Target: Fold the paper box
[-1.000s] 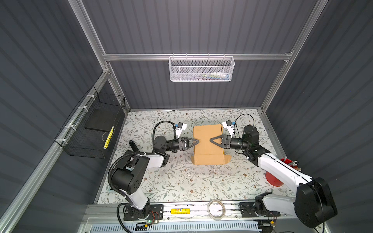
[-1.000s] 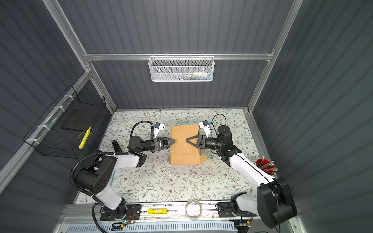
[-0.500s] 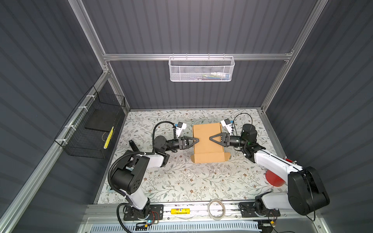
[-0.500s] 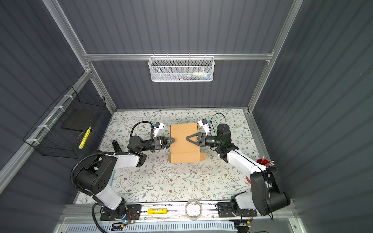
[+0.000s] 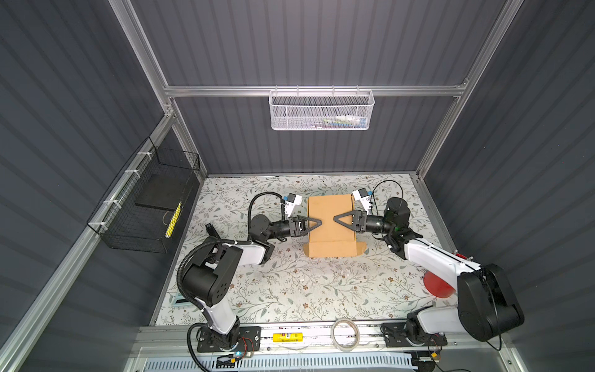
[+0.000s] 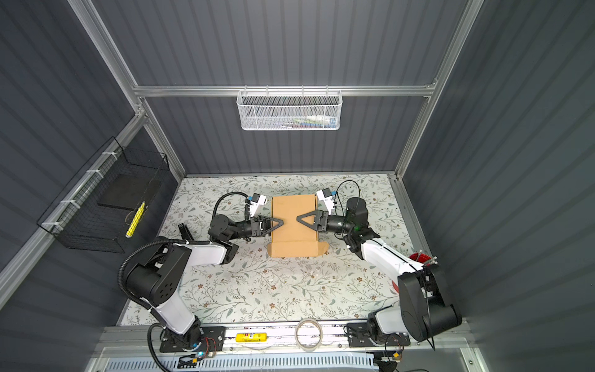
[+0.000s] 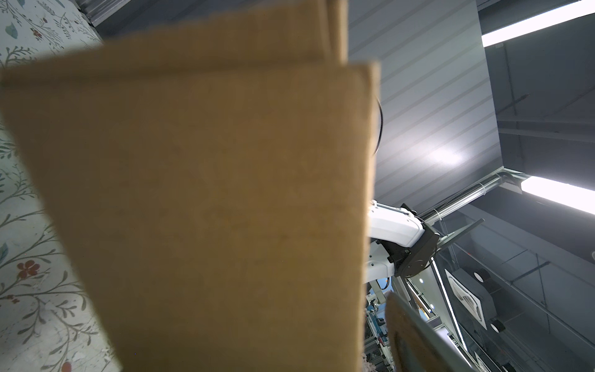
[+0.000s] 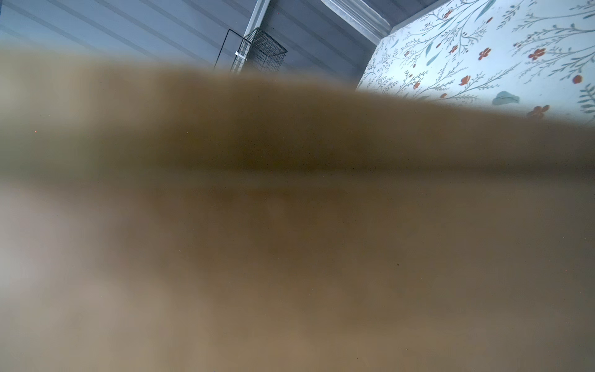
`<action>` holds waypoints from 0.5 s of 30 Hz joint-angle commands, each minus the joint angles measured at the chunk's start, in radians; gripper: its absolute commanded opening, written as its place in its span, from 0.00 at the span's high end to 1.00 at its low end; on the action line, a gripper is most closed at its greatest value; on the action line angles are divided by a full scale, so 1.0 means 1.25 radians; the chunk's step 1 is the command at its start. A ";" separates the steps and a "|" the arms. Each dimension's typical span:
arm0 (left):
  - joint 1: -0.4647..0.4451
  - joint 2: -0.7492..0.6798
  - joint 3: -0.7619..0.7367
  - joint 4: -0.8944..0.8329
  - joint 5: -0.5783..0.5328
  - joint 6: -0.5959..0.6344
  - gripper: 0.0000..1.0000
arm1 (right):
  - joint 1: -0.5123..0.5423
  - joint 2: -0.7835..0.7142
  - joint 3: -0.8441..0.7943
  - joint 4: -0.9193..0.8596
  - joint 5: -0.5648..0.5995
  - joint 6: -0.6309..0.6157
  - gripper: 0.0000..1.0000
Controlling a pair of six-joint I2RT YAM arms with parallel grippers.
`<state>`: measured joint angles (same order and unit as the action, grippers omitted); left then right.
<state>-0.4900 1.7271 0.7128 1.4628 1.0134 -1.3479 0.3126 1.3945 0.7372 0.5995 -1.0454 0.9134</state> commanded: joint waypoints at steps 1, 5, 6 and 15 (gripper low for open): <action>-0.012 0.003 0.026 0.053 0.005 -0.005 0.16 | 0.006 0.018 0.006 0.034 0.028 0.010 0.45; -0.019 0.009 0.035 0.053 0.002 -0.005 0.16 | 0.011 0.026 0.007 0.045 0.030 0.017 0.45; -0.020 0.010 0.036 0.053 0.002 -0.006 0.16 | 0.011 0.027 0.007 0.048 0.030 0.018 0.45; -0.025 0.020 0.052 0.053 -0.006 -0.008 0.20 | 0.024 0.038 0.012 0.064 0.037 0.027 0.45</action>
<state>-0.5053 1.7447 0.7387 1.4605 0.9985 -1.3567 0.3351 1.4261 0.7372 0.6697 -1.0279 0.9424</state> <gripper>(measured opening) 0.803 0.548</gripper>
